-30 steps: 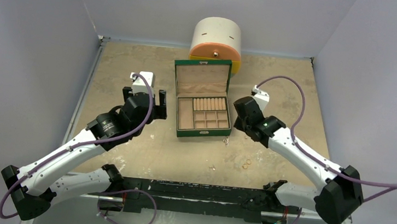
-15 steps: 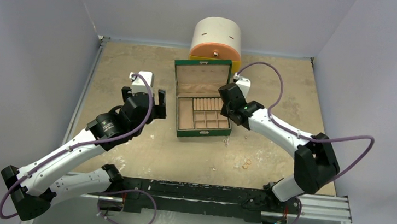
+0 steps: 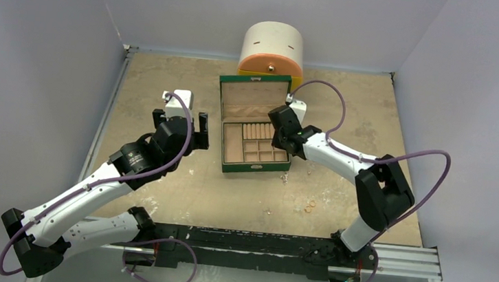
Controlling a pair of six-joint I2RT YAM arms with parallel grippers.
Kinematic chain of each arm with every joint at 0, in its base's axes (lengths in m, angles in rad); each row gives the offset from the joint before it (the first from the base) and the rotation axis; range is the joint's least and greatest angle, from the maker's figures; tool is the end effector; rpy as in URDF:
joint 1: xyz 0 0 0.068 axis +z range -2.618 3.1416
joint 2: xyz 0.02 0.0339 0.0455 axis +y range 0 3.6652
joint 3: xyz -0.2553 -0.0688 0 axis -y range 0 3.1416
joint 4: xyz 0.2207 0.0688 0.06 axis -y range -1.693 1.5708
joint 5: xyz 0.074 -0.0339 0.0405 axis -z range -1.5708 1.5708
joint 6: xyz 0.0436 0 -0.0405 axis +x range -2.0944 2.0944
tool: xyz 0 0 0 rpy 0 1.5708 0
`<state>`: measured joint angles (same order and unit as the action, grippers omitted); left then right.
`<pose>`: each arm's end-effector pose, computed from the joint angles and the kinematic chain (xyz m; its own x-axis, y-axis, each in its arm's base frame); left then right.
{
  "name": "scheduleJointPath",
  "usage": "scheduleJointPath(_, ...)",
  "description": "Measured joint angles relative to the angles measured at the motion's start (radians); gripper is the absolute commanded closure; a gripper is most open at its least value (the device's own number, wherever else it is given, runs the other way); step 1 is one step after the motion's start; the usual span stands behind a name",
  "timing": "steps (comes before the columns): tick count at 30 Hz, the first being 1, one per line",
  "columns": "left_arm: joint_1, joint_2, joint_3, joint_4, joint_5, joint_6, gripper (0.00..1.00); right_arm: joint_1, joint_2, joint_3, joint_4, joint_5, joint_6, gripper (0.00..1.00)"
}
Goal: Organize the mixed jewelry
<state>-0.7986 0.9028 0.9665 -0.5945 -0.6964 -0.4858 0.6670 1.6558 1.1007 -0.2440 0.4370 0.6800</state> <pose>0.1393 -0.1030 0.3335 -0.3887 -0.1143 -0.9142 -0.0202 0.9931 -0.1155 0.2786 0.1958 0.2212 -0.6445 0.2176 -0.7330 0.0986 0.9743 0.2026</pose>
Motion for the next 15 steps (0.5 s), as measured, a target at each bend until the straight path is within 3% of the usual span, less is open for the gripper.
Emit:
scheduleJointPath(5, 0.000, 0.000, 0.000, 0.000, 0.000, 0.000, 0.17, 0.000, 0.028, 0.001, 0.009, -0.011, 0.008, 1.00)
scheduleJointPath(11, 0.000, 0.000, 0.000, 0.000, 0.000, 0.000, 0.17, 0.000, 0.054, 0.005, 0.008, -0.014, 0.021, 0.84)
scheduleJointPath(15, 0.000, 0.000, 0.000, 0.000, 0.000, 0.000, 0.17, 0.000, 0.052, 0.010, 0.003, -0.013, 0.027, 0.78)
